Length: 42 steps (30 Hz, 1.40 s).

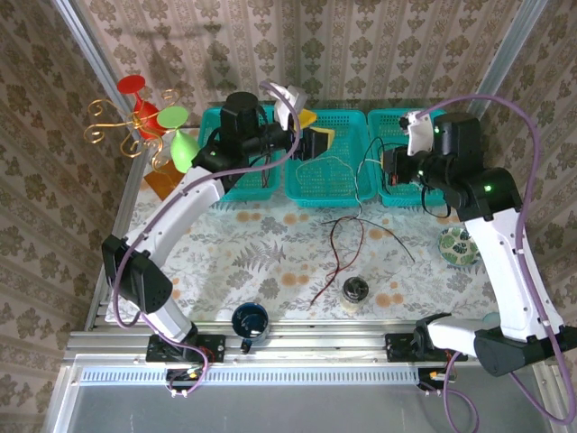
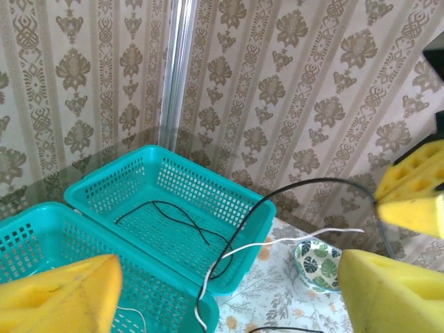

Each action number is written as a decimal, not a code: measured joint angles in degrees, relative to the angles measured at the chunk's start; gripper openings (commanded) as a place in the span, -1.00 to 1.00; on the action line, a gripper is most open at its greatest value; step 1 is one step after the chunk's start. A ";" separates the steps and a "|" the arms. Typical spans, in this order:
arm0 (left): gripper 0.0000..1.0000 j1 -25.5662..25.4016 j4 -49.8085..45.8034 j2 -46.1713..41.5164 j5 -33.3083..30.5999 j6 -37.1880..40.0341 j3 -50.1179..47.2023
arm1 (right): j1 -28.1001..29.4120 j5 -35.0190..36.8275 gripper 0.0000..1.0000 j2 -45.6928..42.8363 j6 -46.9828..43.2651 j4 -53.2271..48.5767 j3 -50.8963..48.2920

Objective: Untangle the cables

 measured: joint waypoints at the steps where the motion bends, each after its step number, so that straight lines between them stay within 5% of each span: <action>1: 0.71 -0.52 -0.04 -0.02 0.15 1.51 0.02 | 0.20 1.05 -1.00 -0.04 -2.21 0.04 -0.63; 15: 0.69 -6.67 -1.81 9.66 2.99 21.44 6.01 | 1.64 -6.69 -1.00 -7.61 -23.06 4.66 -6.73; 16: 0.52 -7.06 -1.95 10.93 3.13 22.23 6.71 | 1.68 -7.63 -1.00 -7.56 -23.91 4.63 -6.73; 20: -0.88 -8.07 -2.99 13.18 3.76 23.28 8.17 | 1.68 -9.44 -1.00 -7.30 -25.66 4.63 -6.73; 21: -1.00 -8.11 -3.04 13.20 3.87 23.26 8.17 | 1.68 -9.53 -1.00 -7.30 -25.73 4.68 -6.75; 22: -1.00 -8.11 -2.75 13.18 3.82 22.97 8.17 | 1.68 -9.51 -1.00 -7.39 -25.83 5.09 -6.91; 25: -1.00 -8.09 -1.51 13.03 3.28 21.18 8.17 | 1.66 -8.15 0.07 -8.26 -25.24 7.96 -8.94; 28: -1.00 -8.07 -1.07 12.68 1.53 18.67 8.17 | 1.07 -6.91 0.60 -9.64 -23.26 10.51 -11.15; 35: -1.00 -8.04 -1.60 10.84 -4.76 11.91 9.49 | -3.23 -5.53 0.71 -14.23 -11.23 17.84 -14.80; 42: -1.00 -8.04 0.92 7.78 -11.21 4.33 9.81 | -5.22 -3.28 0.62 -15.82 12.24 24.06 -17.49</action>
